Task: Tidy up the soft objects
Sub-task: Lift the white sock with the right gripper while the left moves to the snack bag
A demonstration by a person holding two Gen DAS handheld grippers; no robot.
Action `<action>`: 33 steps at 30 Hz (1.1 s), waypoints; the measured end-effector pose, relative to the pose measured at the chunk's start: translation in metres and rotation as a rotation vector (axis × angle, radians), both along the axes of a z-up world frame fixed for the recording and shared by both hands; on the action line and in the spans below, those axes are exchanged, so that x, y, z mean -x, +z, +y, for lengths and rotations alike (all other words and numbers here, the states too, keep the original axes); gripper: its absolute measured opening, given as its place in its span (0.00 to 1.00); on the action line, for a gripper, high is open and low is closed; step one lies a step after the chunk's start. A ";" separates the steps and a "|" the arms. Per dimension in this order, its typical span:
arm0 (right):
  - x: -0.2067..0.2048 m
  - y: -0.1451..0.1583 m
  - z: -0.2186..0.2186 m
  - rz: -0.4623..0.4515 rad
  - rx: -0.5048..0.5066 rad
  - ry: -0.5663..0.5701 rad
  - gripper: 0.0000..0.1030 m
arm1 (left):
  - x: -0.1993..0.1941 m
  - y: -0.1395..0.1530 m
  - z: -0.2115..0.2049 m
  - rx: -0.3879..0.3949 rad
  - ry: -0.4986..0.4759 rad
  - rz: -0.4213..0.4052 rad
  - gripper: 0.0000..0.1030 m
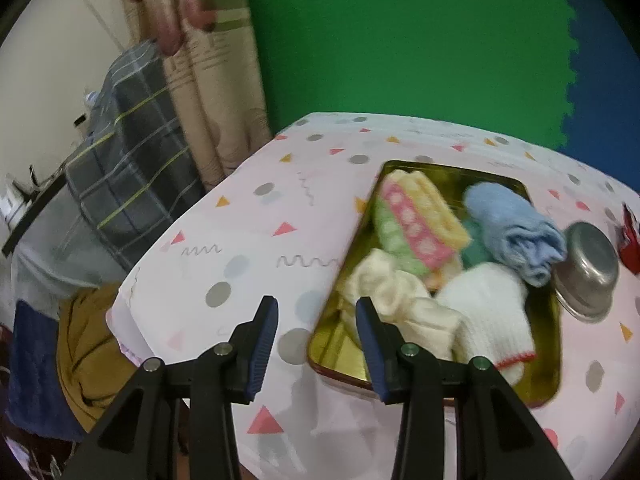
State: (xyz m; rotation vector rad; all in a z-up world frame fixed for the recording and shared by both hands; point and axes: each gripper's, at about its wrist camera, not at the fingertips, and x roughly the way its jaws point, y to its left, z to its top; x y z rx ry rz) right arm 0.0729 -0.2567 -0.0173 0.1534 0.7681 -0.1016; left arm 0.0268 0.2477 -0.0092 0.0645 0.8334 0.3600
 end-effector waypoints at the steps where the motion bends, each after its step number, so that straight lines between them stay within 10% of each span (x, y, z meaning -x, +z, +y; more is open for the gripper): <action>1: 0.005 -0.003 -0.008 0.007 -0.019 -0.011 0.30 | 0.001 0.002 -0.005 -0.005 -0.013 -0.001 0.40; 21: 0.061 -0.055 -0.086 0.083 0.069 -0.183 0.30 | -0.002 0.025 -0.261 0.144 -0.680 0.070 0.40; 33: 0.062 -0.059 -0.090 0.071 0.019 -0.179 0.33 | -0.059 0.010 -0.352 0.360 -0.770 0.214 0.42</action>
